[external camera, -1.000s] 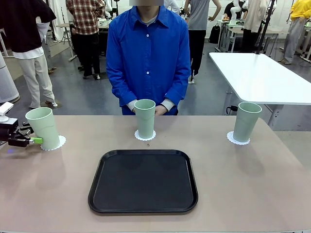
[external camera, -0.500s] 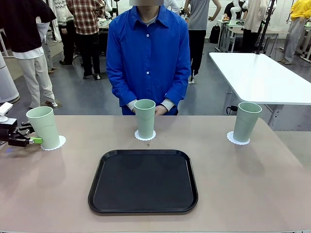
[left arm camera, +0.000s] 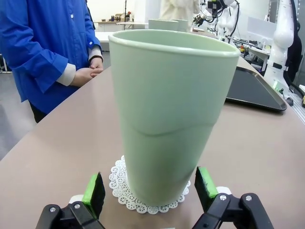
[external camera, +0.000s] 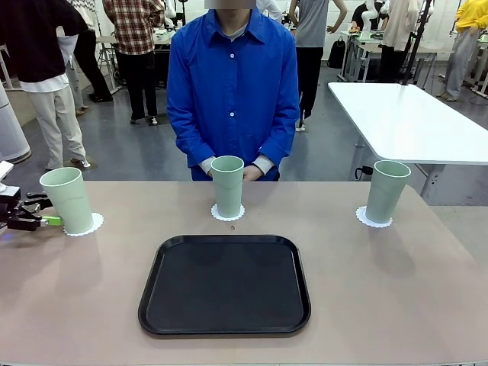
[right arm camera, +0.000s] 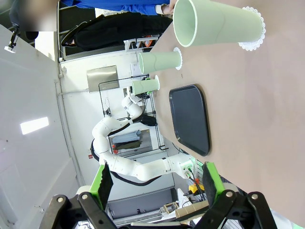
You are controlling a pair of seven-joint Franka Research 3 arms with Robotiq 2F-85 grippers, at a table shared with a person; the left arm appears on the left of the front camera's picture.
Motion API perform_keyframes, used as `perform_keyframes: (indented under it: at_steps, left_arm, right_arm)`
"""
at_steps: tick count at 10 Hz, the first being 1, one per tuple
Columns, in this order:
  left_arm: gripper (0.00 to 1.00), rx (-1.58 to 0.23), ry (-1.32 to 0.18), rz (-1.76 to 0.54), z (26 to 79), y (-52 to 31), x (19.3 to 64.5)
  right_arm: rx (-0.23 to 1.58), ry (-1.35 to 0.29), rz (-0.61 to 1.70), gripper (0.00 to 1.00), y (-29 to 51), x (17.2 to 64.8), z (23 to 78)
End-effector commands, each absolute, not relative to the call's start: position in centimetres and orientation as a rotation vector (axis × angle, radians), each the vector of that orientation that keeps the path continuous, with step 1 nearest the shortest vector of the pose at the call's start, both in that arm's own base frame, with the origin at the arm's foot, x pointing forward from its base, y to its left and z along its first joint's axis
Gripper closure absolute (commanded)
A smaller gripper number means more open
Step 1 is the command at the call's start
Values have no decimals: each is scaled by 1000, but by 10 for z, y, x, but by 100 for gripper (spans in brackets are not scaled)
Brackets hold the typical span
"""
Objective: Place coasters on the table and set cups on them.
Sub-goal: Take one Reusable plastic cup from the Flat Tray and place it on a coaster set by the human.
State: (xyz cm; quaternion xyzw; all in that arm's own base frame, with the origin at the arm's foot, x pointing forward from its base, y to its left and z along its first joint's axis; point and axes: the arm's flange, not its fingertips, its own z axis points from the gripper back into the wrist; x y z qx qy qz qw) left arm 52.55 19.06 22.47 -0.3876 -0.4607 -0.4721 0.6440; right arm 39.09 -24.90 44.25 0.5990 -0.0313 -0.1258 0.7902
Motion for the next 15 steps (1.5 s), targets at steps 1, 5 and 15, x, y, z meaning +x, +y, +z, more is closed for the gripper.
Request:
perform_keyframes:
  at_steps: [1,5,15]
  left_arm:
    - [0,-854,-1033,-1096,231,196,524]
    - [0,-796,-996,-1083,246,221,511]
    - [0,-365,-491,-687,495,178,442]
  right_arm:
    - [1294,-70,-269,0,-247,388,443]
    - [1294,-70,-269,0,-247,388,443]
    - [1294,-70,-269,0,-247,388,443]
